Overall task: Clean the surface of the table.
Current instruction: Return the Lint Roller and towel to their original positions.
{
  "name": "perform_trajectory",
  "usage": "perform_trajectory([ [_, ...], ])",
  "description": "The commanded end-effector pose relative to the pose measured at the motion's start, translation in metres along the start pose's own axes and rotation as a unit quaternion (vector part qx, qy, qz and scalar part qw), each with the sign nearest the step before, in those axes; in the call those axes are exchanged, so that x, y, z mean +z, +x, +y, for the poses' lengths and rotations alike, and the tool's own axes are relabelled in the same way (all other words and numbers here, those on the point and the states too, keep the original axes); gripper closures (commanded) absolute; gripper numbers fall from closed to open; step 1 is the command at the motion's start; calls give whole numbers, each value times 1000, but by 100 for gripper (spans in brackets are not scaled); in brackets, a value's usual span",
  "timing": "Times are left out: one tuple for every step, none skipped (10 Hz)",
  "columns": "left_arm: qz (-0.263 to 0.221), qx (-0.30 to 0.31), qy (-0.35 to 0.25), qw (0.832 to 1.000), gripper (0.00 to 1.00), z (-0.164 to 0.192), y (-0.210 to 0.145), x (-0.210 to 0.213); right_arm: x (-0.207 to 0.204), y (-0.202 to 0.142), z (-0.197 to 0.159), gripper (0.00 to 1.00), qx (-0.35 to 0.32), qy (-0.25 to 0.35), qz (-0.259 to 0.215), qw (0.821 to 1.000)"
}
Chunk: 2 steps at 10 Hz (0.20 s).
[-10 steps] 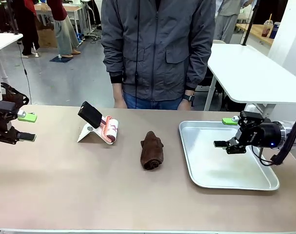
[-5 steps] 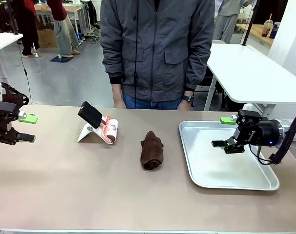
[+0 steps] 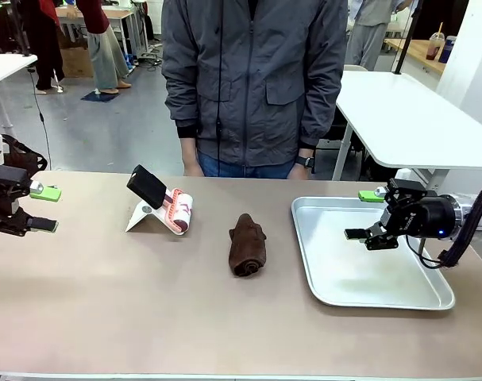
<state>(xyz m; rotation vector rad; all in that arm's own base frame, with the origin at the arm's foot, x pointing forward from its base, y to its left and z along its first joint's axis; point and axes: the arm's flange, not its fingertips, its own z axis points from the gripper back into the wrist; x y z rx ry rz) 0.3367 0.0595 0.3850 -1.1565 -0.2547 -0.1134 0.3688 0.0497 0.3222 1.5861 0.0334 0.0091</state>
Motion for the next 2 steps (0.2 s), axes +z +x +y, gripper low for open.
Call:
perform_trajectory([
  [1, 4, -3, 1000, 0, -5, 0, 2, -2, -1, 8, 0, -10, 0, 4, 1000],
  [1, 4, -3, 1000, 0, -5, 0, 2, -2, -1, 8, 0, -10, 0, 4, 1000],
])
